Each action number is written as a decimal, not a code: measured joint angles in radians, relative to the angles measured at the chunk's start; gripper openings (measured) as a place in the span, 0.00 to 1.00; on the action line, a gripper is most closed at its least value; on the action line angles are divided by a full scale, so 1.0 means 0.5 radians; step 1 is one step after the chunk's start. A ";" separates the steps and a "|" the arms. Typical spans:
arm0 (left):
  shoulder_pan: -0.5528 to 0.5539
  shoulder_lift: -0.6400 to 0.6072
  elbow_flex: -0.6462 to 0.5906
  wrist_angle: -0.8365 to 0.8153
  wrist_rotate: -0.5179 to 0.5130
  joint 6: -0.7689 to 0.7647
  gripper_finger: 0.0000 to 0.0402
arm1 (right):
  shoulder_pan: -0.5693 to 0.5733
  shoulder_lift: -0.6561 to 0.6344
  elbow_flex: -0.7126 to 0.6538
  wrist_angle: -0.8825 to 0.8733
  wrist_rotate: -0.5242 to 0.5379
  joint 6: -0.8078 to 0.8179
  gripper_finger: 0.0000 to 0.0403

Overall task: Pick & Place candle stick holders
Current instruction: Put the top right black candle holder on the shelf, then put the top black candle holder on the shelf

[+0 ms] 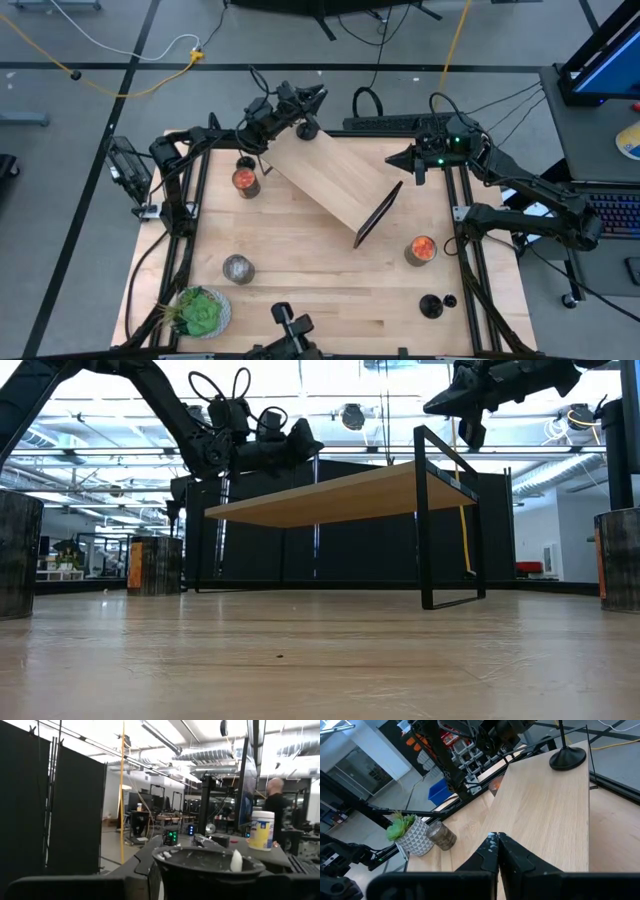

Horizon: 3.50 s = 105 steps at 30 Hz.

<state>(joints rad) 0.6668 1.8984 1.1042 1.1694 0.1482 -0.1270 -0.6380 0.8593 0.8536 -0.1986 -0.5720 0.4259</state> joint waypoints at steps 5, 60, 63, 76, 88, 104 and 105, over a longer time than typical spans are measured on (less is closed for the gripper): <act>-0.003 0.000 0.000 0.000 0.000 -0.036 0.29 | 0.000 0.000 0.000 0.000 -0.001 -0.001 0.00; -0.108 -0.610 -0.002 -1.813 -0.288 0.241 0.53 | -0.009 0.001 0.000 0.002 -0.009 -0.038 0.00; -0.108 -0.672 -0.002 -1.891 -0.298 0.252 0.53 | -0.010 0.001 0.000 0.010 -0.009 -0.048 0.00; -0.144 -0.826 -0.002 -2.237 -0.318 0.235 0.53 | -0.010 0.001 0.000 0.016 -0.009 -0.090 0.00; -0.201 -1.009 0.000 -2.641 -0.406 0.180 0.53 | -0.010 0.001 0.000 0.016 -0.009 -0.091 0.00; -0.332 -1.456 -0.002 -3.249 -0.533 0.076 0.53 | -0.062 -0.015 0.000 0.015 0.021 -0.228 0.00; -0.338 -1.481 -0.002 -3.311 -0.541 0.045 0.53 | -0.074 -0.026 0.000 0.015 0.020 -0.247 0.00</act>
<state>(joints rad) 0.4977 1.1577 1.1030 -0.4863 -0.1225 -0.1043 -0.6752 0.8460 0.8536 -0.1913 -0.5622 0.3025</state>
